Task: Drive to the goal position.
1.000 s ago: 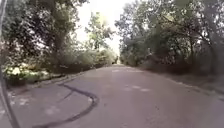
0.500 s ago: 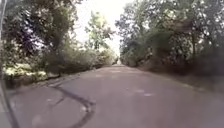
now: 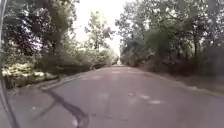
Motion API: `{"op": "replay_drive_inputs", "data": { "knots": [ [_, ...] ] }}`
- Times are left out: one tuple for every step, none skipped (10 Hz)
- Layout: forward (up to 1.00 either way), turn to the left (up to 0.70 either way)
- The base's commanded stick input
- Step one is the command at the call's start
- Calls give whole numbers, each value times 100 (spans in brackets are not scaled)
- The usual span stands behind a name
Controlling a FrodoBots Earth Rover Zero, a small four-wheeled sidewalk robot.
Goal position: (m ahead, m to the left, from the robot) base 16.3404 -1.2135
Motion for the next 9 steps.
{"op": "replay_drive_inputs", "data": {
  "knots": [
    [70,0],
    [70,0],
    [70,0],
    [70,0],
    [70,-1],
    [70,-1],
    [70,-2],
    [70,0],
    [70,0]
  ]
}}
